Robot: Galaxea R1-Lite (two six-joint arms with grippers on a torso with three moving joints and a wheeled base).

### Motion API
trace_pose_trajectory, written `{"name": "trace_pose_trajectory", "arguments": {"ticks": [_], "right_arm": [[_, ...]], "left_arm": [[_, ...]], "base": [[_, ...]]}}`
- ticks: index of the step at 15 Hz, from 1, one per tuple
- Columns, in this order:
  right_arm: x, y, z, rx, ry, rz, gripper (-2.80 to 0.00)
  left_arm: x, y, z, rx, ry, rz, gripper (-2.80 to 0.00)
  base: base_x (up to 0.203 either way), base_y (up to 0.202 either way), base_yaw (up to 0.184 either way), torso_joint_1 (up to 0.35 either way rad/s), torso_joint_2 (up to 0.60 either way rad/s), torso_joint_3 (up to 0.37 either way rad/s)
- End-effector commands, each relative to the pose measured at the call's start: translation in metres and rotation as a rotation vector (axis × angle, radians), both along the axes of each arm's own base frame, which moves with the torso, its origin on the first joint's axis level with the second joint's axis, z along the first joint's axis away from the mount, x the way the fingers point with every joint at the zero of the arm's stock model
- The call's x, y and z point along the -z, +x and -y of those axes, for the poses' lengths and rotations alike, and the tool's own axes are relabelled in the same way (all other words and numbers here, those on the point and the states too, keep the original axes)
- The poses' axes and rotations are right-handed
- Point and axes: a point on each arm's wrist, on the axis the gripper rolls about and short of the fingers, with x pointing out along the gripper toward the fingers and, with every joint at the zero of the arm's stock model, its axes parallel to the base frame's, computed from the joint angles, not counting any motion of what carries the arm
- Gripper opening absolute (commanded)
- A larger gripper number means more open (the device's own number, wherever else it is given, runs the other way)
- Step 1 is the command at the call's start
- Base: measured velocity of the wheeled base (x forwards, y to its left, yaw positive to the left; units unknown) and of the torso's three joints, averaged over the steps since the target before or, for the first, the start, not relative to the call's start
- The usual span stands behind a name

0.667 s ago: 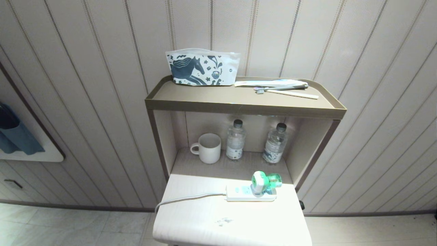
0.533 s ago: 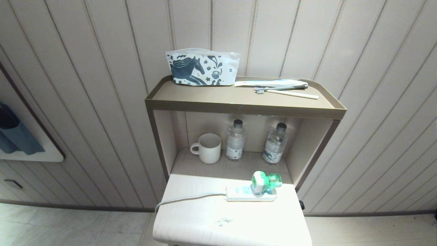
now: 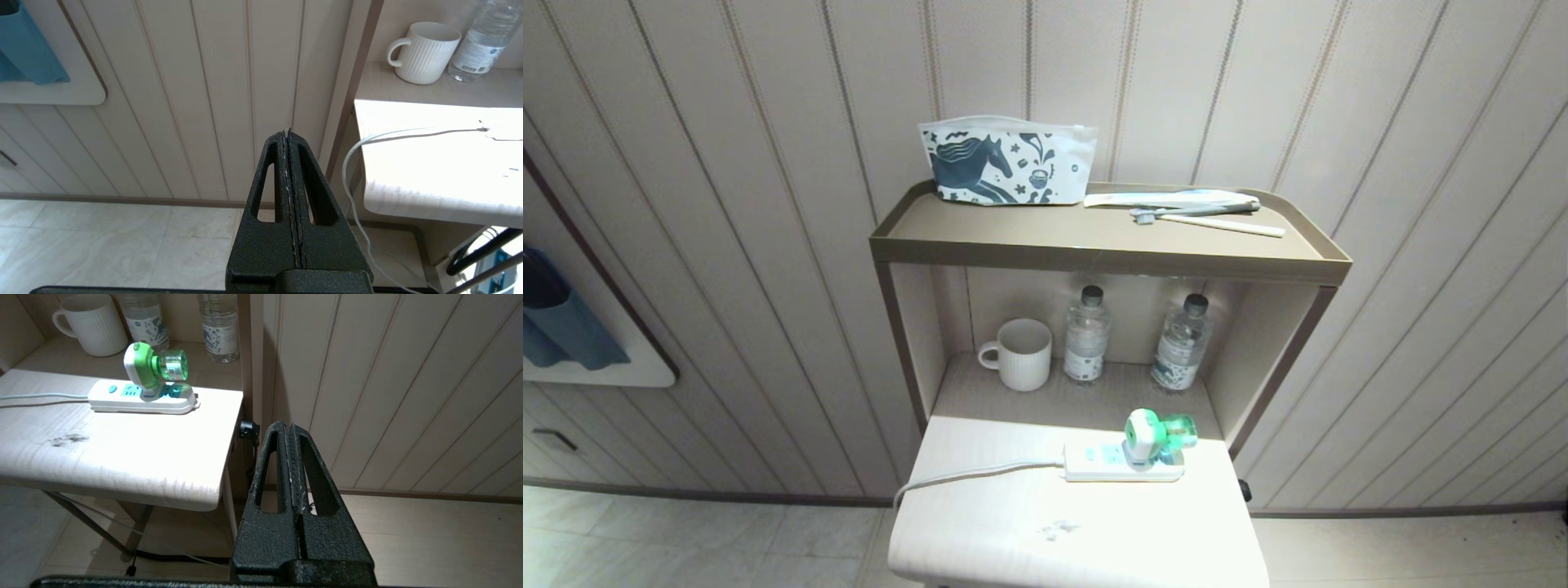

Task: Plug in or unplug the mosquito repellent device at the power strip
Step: Hold the socket with your left hand and unplug it with your right hand

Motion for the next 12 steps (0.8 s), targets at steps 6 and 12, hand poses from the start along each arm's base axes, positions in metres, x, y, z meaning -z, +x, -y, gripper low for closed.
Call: {"name": "trace_pose_trajectory", "arguments": {"ticks": [6, 12], "right_arm": [[-0.135, -0.007, -0.002, -0.097, 0.025, 0.044, -2.8], [-0.225, 0.107, -0.018, -0.334, 0.175, -0.179, -2.8]], "left_arm": [[0.0, 0.0, 0.0, -0.001, 0.0, -0.002, -2.8], [0.0, 0.0, 0.0, 0.001, 0.003, -0.005, -2.8]], "base": [[0.0, 0.0, 0.0, 0.0, 0.0, 0.0], [0.0, 0.0, 0.0, 0.0, 0.0, 0.0]]}}
